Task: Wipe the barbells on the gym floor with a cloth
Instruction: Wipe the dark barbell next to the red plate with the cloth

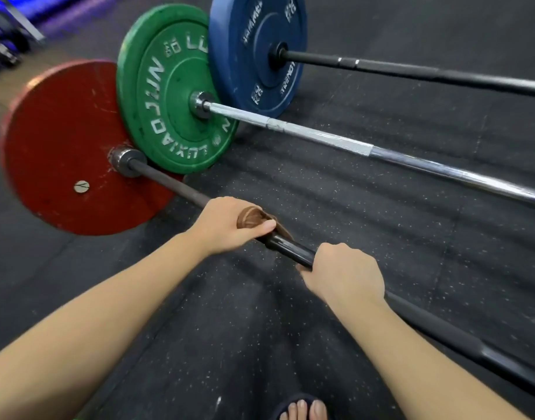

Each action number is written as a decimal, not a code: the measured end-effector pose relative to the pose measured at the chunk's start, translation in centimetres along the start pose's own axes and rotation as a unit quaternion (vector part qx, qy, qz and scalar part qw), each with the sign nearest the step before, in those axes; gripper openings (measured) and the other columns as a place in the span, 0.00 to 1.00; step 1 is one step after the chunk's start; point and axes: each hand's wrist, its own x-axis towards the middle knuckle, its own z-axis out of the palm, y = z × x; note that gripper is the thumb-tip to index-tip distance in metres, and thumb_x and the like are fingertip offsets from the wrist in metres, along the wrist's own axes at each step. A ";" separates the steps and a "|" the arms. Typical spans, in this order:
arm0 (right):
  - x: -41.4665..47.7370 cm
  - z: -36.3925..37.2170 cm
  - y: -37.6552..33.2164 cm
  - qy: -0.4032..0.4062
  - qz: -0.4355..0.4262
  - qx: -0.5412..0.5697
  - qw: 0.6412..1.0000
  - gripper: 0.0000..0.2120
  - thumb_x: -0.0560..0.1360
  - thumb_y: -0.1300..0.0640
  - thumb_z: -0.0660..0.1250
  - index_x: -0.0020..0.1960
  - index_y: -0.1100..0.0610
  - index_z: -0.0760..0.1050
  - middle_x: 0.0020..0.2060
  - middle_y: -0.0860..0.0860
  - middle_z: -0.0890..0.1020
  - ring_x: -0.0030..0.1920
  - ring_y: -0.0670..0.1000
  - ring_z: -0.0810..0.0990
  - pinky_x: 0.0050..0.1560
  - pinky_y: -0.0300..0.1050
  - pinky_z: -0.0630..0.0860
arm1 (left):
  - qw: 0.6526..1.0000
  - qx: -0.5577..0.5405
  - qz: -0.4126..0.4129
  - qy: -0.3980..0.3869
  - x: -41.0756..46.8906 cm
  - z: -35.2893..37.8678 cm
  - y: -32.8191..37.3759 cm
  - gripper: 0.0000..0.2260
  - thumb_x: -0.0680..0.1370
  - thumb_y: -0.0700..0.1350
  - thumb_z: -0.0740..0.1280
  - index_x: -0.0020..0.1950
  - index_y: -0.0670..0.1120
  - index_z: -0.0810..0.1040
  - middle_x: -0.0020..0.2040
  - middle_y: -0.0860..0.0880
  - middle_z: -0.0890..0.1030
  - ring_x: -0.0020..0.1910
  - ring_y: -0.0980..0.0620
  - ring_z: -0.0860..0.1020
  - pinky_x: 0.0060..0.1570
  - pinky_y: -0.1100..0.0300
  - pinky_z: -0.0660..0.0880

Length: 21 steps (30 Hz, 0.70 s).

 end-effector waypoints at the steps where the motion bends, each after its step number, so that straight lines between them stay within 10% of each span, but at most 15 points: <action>1: -0.1 0.0 0.0 0.000 -0.001 -0.003 1.000 0.17 0.79 0.37 0.62 0.44 0.51 0.70 0.32 0.47 0.73 0.31 0.52 0.73 0.37 0.45 0.73 | 1.000 0.007 -0.005 -0.013 0.3 -0.4 -0.5 0.28 0.74 0.75 0.56 0.45 0.55 0.84 0.37 0.56 0.83 0.40 0.55 0.81 0.45 0.51 0.77; 10: -0.1 0.1 0.2 0.003 -0.014 -0.001 1.000 0.23 0.78 0.31 0.61 0.43 0.52 0.70 0.32 0.47 0.73 0.28 0.50 0.69 0.35 0.45 0.73 | 0.980 0.097 -0.167 0.046 1.8 -1.9 -4.7 0.31 0.77 0.74 0.56 0.37 0.49 0.80 0.33 0.51 0.81 0.41 0.48 0.80 0.44 0.50 0.75; 15: -0.1 0.2 0.1 0.008 -0.009 0.001 1.000 0.24 0.78 0.32 0.60 0.39 0.51 0.67 0.32 0.47 0.74 0.28 0.51 0.70 0.36 0.44 0.74 | 0.987 0.081 -0.120 0.074 0.0 -0.8 -2.9 0.29 0.78 0.70 0.57 0.36 0.47 0.79 0.32 0.52 0.79 0.37 0.50 0.77 0.43 0.55 0.64; 21: -0.1 0.2 0.1 0.012 -0.010 0.003 1.000 0.23 0.78 0.32 0.60 0.39 0.51 0.68 0.31 0.47 0.74 0.27 0.49 0.69 0.36 0.44 0.73 | 0.992 -0.037 -0.100 0.069 -0.7 -0.2 -3.0 0.28 0.74 0.75 0.57 0.46 0.55 0.86 0.41 0.56 0.85 0.44 0.53 0.80 0.51 0.53 0.74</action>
